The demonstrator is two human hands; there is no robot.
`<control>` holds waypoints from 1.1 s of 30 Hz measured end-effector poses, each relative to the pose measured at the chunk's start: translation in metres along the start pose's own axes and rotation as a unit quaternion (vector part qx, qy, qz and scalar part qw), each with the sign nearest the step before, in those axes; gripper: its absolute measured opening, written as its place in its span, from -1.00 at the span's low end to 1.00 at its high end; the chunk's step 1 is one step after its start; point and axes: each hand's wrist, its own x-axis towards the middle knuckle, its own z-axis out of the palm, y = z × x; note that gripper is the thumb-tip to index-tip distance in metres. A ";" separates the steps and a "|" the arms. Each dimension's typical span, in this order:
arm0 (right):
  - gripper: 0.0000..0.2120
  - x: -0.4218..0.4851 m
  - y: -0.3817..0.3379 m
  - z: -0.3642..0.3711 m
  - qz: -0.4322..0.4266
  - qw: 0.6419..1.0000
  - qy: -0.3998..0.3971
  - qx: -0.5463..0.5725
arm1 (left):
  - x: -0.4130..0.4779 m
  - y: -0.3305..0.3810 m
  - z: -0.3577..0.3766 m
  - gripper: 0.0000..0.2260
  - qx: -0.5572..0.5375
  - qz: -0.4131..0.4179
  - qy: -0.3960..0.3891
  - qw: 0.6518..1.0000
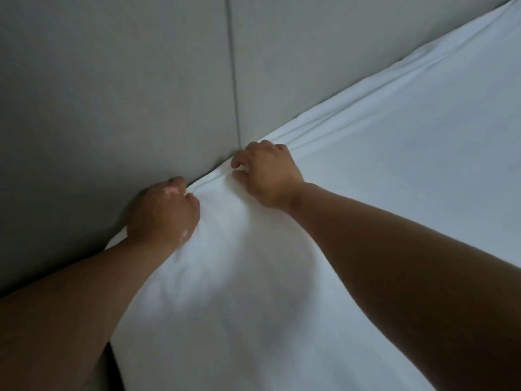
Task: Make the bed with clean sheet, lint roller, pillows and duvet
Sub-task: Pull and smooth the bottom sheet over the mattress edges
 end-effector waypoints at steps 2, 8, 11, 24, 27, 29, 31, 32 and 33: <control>-0.60 -0.009 0.051 -0.025 0.020 1.000 -0.001 0.005 | 0.011 0.033 -0.003 -0.81 -0.007 0.085 -0.007 0.996; -0.52 -0.027 0.195 -0.077 0.153 0.981 -0.081 -0.088 | 0.078 0.189 0.027 -0.69 -0.053 0.141 -0.050 0.987; -0.64 -0.010 0.196 -0.065 0.166 0.985 -0.028 -0.027 | 0.086 0.200 0.051 -0.73 -0.036 0.112 0.004 0.993; -0.77 0.031 0.187 -0.022 0.201 0.973 0.109 -0.020 | 0.105 0.206 0.074 -0.87 -0.129 0.018 0.103 0.986; -0.67 0.034 0.185 -0.029 0.146 0.985 0.075 0.047 | 0.107 0.205 0.067 -0.79 -0.168 0.065 0.113 0.977; -0.59 0.037 0.196 -0.050 0.121 0.990 0.066 0.031 | 0.112 0.219 0.055 -0.63 -0.182 0.166 0.125 0.961; -0.51 0.032 0.230 -0.070 0.170 0.981 0.064 -0.063 | 0.115 0.249 0.048 -0.54 -0.141 0.257 0.019 0.956; -0.44 0.027 0.249 -0.079 0.207 0.972 0.037 -0.103 | 0.118 0.265 0.046 -0.51 -0.121 0.249 -0.064 0.959; -0.38 0.022 0.266 -0.083 0.231 0.965 -0.003 -0.121 | 0.123 0.278 0.047 -0.44 -0.103 0.214 -0.124 0.963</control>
